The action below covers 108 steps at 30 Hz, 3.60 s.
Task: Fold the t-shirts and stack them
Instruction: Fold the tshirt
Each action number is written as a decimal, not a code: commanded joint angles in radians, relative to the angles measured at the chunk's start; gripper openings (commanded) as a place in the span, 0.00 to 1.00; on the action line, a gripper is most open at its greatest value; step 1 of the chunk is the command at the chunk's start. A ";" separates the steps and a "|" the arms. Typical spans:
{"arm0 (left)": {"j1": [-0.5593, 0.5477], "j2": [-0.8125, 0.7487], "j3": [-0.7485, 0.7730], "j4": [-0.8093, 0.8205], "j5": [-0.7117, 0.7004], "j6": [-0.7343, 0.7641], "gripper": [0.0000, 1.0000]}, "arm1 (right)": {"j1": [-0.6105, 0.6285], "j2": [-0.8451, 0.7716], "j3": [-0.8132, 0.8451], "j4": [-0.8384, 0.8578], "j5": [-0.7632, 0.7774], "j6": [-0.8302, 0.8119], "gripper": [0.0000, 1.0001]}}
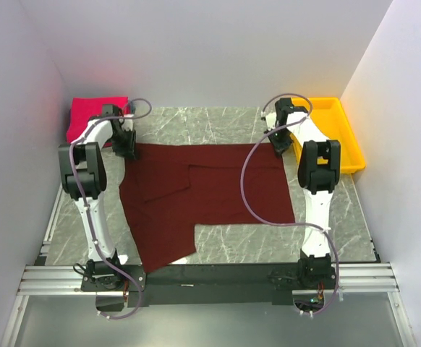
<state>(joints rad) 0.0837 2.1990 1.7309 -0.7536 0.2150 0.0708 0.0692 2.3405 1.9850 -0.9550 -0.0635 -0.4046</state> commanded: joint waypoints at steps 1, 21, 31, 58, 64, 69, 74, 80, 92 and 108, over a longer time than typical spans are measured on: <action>0.017 0.064 0.119 -0.012 -0.077 0.043 0.37 | -0.003 0.037 0.119 0.055 0.033 0.013 0.16; 0.045 -0.876 -0.539 -0.195 0.440 0.590 0.84 | 0.066 -0.779 -0.596 -0.123 -0.250 -0.367 0.59; 0.044 -1.045 -0.800 -0.346 0.414 0.828 0.72 | 0.147 -1.024 -1.129 0.090 -0.085 -0.488 0.37; 0.044 -1.016 -0.843 -0.283 0.379 0.793 0.70 | 0.242 -0.983 -1.344 0.301 0.042 -0.485 0.31; 0.044 -1.045 -0.870 -0.332 0.368 0.917 0.61 | 0.245 -0.942 -1.359 0.372 0.096 -0.479 0.16; -0.049 -1.093 -0.953 -0.334 0.286 0.983 0.47 | 0.245 -0.925 -1.316 0.352 0.090 -0.436 0.00; -0.260 -1.173 -1.094 -0.131 0.132 0.856 0.48 | 0.245 -0.945 -1.284 0.326 0.080 -0.428 0.00; -0.367 -1.142 -1.140 -0.052 0.032 0.799 0.53 | 0.245 -0.955 -1.256 0.299 0.074 -0.433 0.00; -0.438 -1.026 -1.197 0.016 -0.085 0.853 0.44 | 0.245 -0.955 -1.220 0.262 0.045 -0.462 0.00; -0.421 -1.131 -1.067 -0.206 -0.033 0.880 0.01 | 0.158 -1.067 -1.169 0.121 -0.051 -0.550 0.00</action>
<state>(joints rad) -0.3496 1.0836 0.5964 -0.8654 0.1425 0.9272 0.2409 1.3319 0.7704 -0.7719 -0.0734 -0.9142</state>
